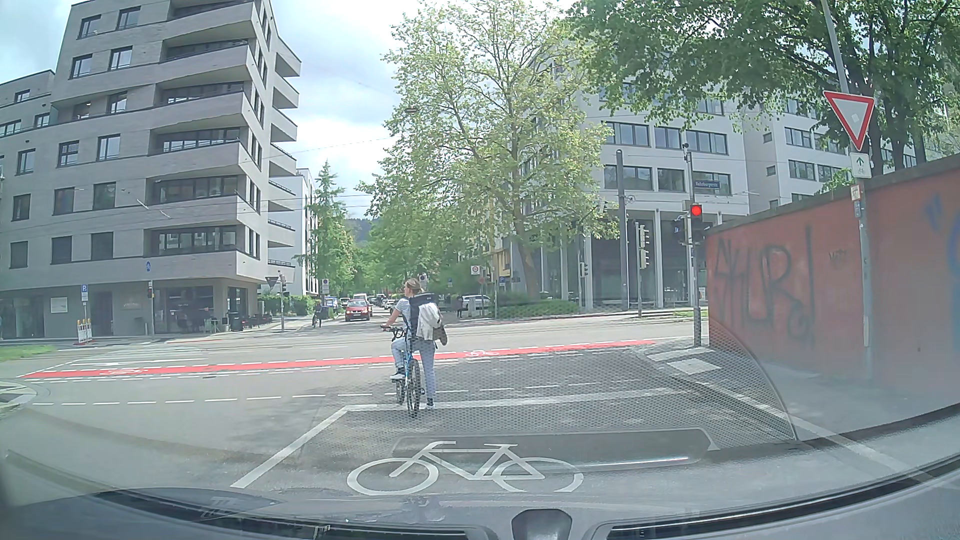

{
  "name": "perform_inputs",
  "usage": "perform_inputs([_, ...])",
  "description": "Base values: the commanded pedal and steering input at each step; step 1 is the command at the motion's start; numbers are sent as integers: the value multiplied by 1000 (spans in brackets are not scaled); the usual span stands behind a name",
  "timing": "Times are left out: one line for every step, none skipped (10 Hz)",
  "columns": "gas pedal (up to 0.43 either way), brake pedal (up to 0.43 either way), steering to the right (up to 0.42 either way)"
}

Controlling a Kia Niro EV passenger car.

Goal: Follow the waypoints while adhering to traffic rules and regulations

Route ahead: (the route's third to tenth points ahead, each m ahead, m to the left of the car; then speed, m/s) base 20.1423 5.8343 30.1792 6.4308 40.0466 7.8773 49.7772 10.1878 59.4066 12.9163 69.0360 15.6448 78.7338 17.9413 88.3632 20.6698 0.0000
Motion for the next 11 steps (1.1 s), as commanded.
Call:
perform_inputs([0,226,-8])
perform_inputs([0,226,-8])
perform_inputs([0,226,-8])
perform_inputs([0,226,-8])
perform_inputs([0,226,-8])
perform_inputs([0,226,-8])
perform_inputs([0,226,-8])
perform_inputs([0,226,-8])
perform_inputs([0,226,-8])
perform_inputs([0,226,-8])
perform_inputs([0,226,-8])
